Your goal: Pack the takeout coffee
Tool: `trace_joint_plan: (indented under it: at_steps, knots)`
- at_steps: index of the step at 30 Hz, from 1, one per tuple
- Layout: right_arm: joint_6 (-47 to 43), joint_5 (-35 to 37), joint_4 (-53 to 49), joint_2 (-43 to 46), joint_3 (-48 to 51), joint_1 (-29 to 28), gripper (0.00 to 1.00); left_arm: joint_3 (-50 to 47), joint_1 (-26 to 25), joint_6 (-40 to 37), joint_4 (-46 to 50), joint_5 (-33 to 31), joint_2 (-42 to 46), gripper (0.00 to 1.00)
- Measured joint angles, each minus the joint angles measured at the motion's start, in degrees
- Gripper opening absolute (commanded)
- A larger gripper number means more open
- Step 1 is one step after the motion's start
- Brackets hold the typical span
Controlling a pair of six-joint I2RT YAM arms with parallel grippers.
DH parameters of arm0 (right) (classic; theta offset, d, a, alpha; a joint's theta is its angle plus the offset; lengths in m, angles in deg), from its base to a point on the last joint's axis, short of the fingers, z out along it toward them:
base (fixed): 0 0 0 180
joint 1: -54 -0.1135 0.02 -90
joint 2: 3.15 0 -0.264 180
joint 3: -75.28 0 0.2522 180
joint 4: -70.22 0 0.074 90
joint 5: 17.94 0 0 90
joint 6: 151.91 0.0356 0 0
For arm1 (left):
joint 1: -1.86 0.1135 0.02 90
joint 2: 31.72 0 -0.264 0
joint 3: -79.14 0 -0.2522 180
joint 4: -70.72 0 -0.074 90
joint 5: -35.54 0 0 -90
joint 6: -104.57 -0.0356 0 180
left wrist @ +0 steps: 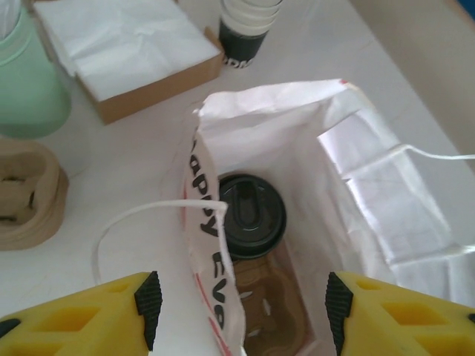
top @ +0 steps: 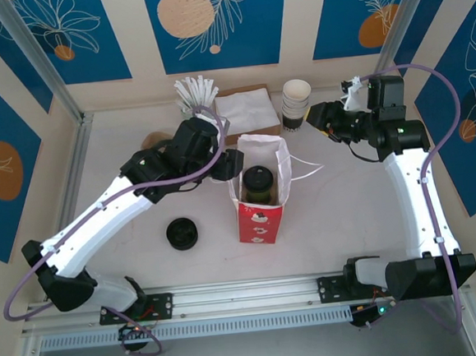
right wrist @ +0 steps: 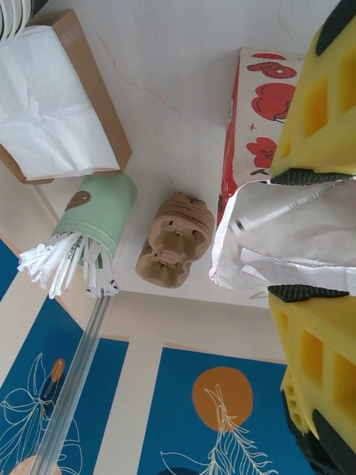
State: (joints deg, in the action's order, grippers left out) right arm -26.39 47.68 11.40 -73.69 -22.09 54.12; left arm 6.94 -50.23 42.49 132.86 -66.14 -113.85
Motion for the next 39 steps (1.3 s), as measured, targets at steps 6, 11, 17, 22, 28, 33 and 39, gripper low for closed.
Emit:
trace_joint_plan:
  at_steps: [6,11,17,22,28,33,39]
  knots:
    - [0.0,0.42,-0.76,0.92,0.07,-0.07,0.43,3.13,-0.07,1.81,3.58,-1.14,-4.61,0.62]
    - [0.0,0.63,-0.87,1.14,0.2,-0.11,0.43,4.48,-0.11,2.86,4.74,-1.73,-6.99,0.59]
    - [0.0,0.83,-1.22,1.14,0.81,-0.15,0.43,5.11,-0.33,4.13,5.51,-2.23,-8.94,0.51]
    - [0.0,1.01,-1.25,1.14,0.92,-0.15,0.43,5.27,-0.61,5.05,5.73,-2.4,-10.62,0.36]
    - [0.0,1.05,-1.22,1.14,1.73,-0.55,0.43,5.27,-0.7,6.32,6.03,-3.06,-11.34,0.17]
    - [0.02,1.05,-1.22,1.11,1.99,-0.55,0.43,5.27,-0.7,7.19,6.14,-4.57,-11.34,0.05]
    - [0.02,1.05,-1.2,1.11,1.99,-0.96,0.43,5.18,-0.7,8.17,6.16,-7.21,-11.15,0.0]
